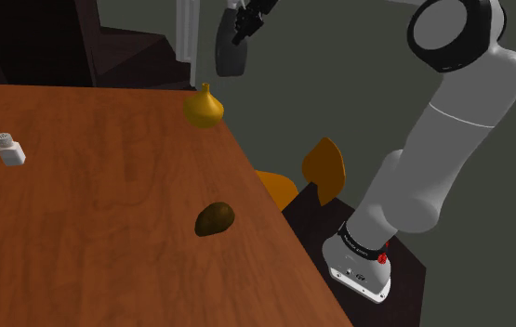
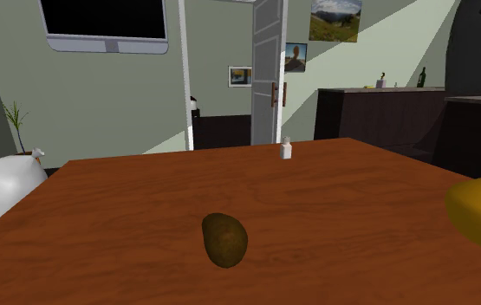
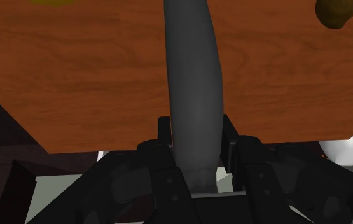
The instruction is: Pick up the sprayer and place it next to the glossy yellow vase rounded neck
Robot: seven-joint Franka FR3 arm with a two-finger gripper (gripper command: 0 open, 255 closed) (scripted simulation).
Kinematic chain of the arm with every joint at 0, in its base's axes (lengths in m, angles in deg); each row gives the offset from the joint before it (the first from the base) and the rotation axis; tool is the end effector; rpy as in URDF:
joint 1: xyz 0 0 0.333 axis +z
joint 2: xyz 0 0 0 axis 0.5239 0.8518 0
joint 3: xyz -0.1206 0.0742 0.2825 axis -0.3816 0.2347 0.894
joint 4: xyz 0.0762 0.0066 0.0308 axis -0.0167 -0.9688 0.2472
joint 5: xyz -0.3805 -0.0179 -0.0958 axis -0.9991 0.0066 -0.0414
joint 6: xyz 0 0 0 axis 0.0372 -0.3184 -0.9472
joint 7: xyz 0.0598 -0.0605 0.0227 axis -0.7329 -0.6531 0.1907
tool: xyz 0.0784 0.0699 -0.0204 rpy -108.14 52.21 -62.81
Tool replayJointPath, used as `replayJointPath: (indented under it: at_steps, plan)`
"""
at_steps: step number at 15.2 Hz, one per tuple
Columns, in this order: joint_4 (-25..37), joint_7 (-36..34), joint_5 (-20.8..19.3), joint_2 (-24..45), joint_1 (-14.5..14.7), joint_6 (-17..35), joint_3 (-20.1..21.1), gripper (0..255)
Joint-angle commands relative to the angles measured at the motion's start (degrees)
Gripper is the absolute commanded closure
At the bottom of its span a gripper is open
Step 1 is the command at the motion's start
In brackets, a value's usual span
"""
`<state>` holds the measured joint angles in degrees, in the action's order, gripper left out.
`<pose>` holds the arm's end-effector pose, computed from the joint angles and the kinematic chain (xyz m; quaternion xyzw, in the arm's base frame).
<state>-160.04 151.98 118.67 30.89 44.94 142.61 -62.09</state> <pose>0.5845 -0.0962 0.6116 -0.8158 -0.5129 -0.2258 0.1430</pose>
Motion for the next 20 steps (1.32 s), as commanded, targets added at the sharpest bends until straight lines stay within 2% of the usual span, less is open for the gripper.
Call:
replayJointPath:
  at_steps: [1,5,7,20]
  plan:
    - [3.43,2.58,1.55,2.67,-2.16,-2.87,-1.51,255]
    - [12.79,6.83,5.77,10.19,-7.66,-8.99,-3.64,255]
    - [19.26,8.64,8.48,15.06,-11.65,-12.78,-4.25,255]
    - [6.72,13.38,7.44,12.89,-9.06,-3.30,-3.93,255]
